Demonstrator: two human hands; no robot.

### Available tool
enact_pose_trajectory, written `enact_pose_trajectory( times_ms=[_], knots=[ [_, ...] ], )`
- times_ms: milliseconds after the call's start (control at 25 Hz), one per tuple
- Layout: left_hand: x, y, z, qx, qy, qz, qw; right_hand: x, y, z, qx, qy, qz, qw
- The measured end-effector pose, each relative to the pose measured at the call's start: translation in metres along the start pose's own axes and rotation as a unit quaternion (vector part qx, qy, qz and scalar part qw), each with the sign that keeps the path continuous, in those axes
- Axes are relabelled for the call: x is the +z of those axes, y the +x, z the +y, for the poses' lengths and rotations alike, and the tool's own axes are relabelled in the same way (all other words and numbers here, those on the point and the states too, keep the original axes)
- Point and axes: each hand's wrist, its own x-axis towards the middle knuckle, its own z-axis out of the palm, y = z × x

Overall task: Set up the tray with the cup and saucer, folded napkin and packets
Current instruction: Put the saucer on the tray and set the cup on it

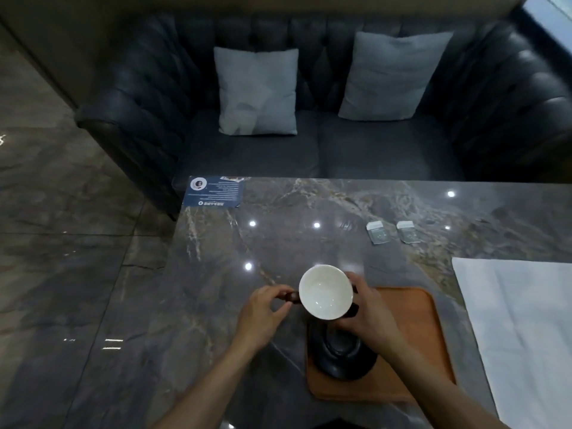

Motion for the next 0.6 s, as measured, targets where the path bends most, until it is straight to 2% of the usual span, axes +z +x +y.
enact_pose_trajectory(
  times_ms=[240, 600],
  knots=[
    [0.034, -0.027, 0.012, 0.001, 0.010, -0.029, 1.000, -0.002, -0.044, 0.041, 0.043, -0.037, 0.039, 0.998],
    [0.059, -0.047, 0.014, -0.015, 0.052, -0.055, 0.997, 0.014, -0.076, 0.069, 0.074, -0.080, 0.041, 0.993]
  ],
)
